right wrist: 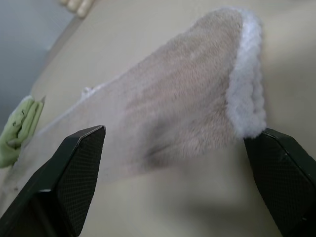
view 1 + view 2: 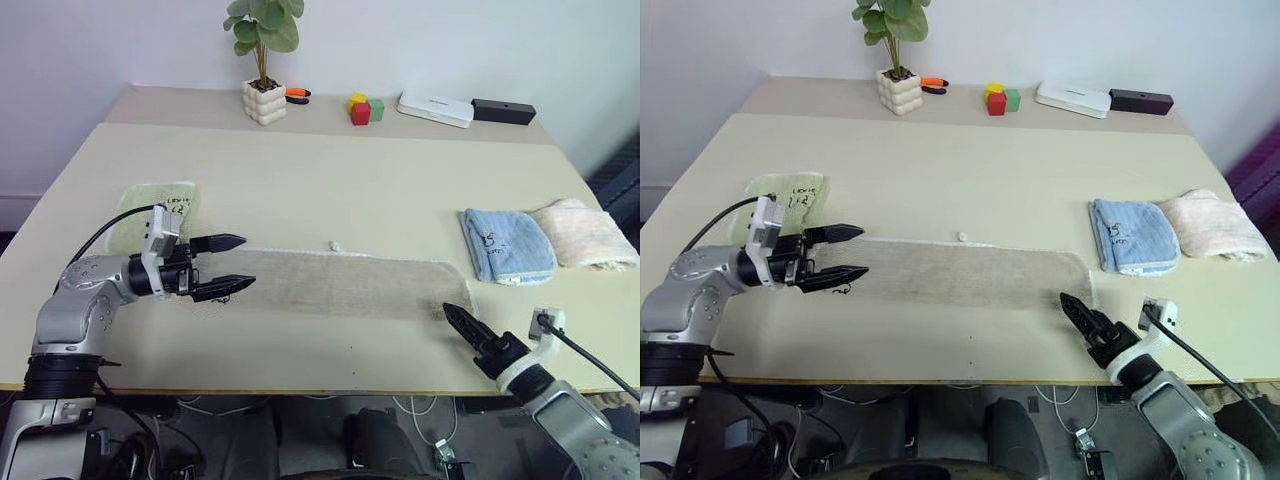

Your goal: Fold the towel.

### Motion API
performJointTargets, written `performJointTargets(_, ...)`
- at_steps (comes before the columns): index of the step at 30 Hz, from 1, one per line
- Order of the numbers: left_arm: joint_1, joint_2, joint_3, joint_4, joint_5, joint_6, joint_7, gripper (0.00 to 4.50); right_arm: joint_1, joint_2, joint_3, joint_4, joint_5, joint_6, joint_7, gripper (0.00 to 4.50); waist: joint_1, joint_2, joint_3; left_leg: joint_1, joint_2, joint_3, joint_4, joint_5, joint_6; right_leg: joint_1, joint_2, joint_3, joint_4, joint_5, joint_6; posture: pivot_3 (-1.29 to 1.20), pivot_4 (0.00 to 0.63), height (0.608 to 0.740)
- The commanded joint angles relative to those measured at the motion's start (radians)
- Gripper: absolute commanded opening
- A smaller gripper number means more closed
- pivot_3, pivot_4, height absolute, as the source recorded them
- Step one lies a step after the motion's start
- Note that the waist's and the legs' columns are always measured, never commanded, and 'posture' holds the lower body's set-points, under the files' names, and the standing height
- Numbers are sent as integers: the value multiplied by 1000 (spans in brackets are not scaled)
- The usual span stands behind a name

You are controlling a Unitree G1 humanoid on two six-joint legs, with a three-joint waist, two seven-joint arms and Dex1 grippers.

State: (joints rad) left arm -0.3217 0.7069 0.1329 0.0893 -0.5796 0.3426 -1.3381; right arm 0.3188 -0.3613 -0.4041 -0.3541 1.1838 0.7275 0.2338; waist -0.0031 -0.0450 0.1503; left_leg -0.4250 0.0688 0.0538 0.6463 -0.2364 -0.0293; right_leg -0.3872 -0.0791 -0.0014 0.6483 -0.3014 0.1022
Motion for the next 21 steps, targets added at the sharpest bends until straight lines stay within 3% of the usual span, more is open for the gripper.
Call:
performJointTargets(1, 2, 7, 25, -45, -21, 4, 9, 4500, -22, 22, 14, 70, -8, 21, -24, 3559, -6, -1, -1, 0, 0, 0, 0, 0, 0, 0, 0, 0, 0, 0, 0, 0, 150, 740)
performJointTargets(8, 18, 5, 31, -63, -30, 11, 23, 4500, -54, 23, 15, 94, -59, 7, -29, 124, -13, -2, -2, 0, 0, 0, -2, 0, 0, -1, 0, 0, 0, 0, 0, 0, 150, 740)
performJointTargets(13, 21, 3, 28, -64, -33, 9, 30, 4500, -87, 0, -7, 114, -75, 8, -26, 19, -8, -3, -3, 0, -1, 0, 0, 0, 0, 1, -3, 0, -1, 0, 0, 0, 150, 740)
performJointTargets(18, 16, -3, 27, -57, -33, 4, 37, 4500, -84, -84, 44, 72, -175, -13, 100, 19, -7, -1, -2, 0, -2, 1, 1, 0, 0, 1, -5, 1, -2, 0, 0, 0, 150, 740)
performJointTargets(21, 15, -5, 29, -52, -32, 1, 40, 4500, -118, -124, 19, 42, -157, -5, 139, 19, -8, 7, 3, 0, -2, 1, 1, 0, 0, 1, -5, 1, -2, 0, 0, 0, 150, 740)
